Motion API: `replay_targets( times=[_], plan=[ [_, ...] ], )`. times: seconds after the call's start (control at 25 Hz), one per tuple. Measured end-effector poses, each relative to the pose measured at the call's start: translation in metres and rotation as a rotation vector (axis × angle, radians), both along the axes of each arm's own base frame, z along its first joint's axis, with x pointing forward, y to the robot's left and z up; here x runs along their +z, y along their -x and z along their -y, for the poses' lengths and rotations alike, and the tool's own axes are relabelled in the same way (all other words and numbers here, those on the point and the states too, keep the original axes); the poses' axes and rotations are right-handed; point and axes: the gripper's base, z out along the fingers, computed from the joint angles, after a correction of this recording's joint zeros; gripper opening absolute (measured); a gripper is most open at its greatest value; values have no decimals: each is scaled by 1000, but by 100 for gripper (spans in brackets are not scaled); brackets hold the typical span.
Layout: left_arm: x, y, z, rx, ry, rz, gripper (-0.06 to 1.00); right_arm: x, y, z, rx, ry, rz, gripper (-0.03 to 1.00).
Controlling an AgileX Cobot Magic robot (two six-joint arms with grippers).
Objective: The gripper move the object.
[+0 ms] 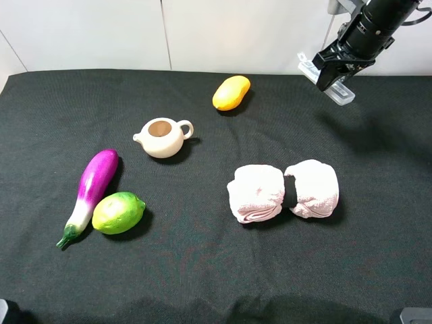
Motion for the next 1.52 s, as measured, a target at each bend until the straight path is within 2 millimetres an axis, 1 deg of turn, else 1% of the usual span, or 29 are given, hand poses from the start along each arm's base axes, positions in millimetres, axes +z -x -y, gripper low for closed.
replay_targets(
  times=[0.16,0.56,0.72,0.8,0.92,1.12,1.36,1.52],
  plan=[
    [0,0,0,0,0,0,79,6,9,-22,41,-4,-10,29],
    [0,0,0,0,0,0,79,5,33,-85,155,0,-37,29],
    [0,0,0,0,0,0,79,5,43,-104,188,0,-52,29],
    [0,0,0,0,0,0,79,5,48,-110,200,4,-74,29],
    [0,0,0,0,0,0,79,4,55,-115,204,7,-118,29],
    [0,0,0,0,0,0,79,6,59,-113,198,15,-159,29],
    [0,0,0,0,0,0,79,28,65,-109,183,5,-112,29],
    [0,0,0,0,0,0,79,40,74,-102,169,22,-80,29]
  ],
)
